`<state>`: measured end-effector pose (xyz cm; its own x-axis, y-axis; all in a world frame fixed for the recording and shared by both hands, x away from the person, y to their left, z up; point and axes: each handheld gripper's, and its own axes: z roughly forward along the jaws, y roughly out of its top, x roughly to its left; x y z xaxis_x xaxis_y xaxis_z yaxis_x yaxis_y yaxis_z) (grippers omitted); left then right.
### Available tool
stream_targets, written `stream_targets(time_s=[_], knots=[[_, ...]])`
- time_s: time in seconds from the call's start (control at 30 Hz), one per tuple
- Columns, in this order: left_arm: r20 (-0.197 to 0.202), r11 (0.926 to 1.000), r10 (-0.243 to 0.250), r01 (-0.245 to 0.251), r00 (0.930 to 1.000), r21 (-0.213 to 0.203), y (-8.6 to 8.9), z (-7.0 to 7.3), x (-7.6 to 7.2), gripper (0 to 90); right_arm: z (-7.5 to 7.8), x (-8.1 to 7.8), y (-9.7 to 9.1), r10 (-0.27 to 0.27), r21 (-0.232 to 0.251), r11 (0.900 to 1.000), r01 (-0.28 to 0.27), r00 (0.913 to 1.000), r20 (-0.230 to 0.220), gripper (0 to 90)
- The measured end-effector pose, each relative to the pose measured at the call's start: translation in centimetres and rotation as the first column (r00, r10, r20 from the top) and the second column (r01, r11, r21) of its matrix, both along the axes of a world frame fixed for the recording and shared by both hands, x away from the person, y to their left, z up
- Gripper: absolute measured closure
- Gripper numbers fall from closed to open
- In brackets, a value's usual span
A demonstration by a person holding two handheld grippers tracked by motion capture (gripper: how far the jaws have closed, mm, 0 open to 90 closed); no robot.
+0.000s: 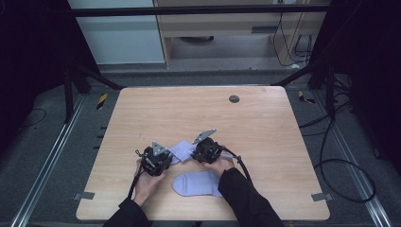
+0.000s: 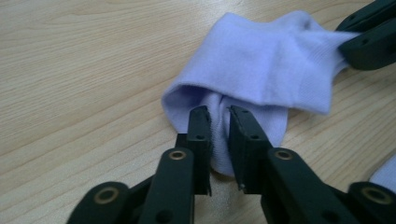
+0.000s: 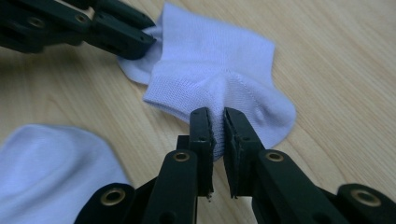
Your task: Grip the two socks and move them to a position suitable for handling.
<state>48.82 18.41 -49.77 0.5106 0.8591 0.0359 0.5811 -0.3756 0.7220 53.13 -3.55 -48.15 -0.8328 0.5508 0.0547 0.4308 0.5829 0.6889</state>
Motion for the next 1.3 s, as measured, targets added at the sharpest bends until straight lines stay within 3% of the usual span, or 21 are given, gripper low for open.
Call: stream_targets(time_s=[0.2, 0.43, 0.6, 0.8, 1.0, 1.23, 1.3], knots=[[-0.01, 0.9996, -0.027, 0.027, 0.9996, 0.003, -0.1, 0.2, -0.2, 85.4, 1.6, -0.9, -1.4, -0.028, 0.071, 0.9971, 0.028, 0.9996, 0.0, 82.5], [0.016, 0.9913, -0.131, 0.131, 0.9912, 0.001, -1.0, 1.1, -0.9, 86.2, 3.4, -2.0, -3.1, -0.087, 0.14, 0.9865, 0.085, 0.9962, 0.006, 82.4], [0.006, 0.9846, -0.175, 0.175, 0.9846, 0.013, -1.3, 1.0, -0.9, 86.3, 3.2, -1.5, -4.1, -0.176, 0.159, 0.9712, 0.178, 0.9841, -0.023, 82.3], [-0.004, 0.9802, -0.196, 0.196, 0.9806, 0.031, -1.7, 0.7, -0.8, 86.2, 1.3, 0.3, -4.4, -0.267, 0.143, 0.9515, 0.272, 0.9621, -0.055, 81.2], [-0.003, 0.9799, -0.198, 0.198, 0.9803, 0.028, -1.6, 0.7, -0.8, 86.2, 0.8, 0.7, -4.3, -0.265, 0.15, 0.9516, 0.268, 0.9633, -0.04, 81.5], [0.004, 0.9716, -0.236, 0.236, 0.9717, 0.015, -2.0, 1.1, -1.0, 86.3, 2.9, -0.4, -4.8, -0.236, 0.225, 0.9444, 0.239, 0.9708, -0.041, 81.6], [0.001, 0.9679, -0.251, 0.251, 0.968, 0.016, -2.1, 1.2, -1.0, 86.3, 3.1, -0.4, -4.9, -0.236, 0.226, 0.9439, 0.241, 0.9705, -0.048, 81.2]])
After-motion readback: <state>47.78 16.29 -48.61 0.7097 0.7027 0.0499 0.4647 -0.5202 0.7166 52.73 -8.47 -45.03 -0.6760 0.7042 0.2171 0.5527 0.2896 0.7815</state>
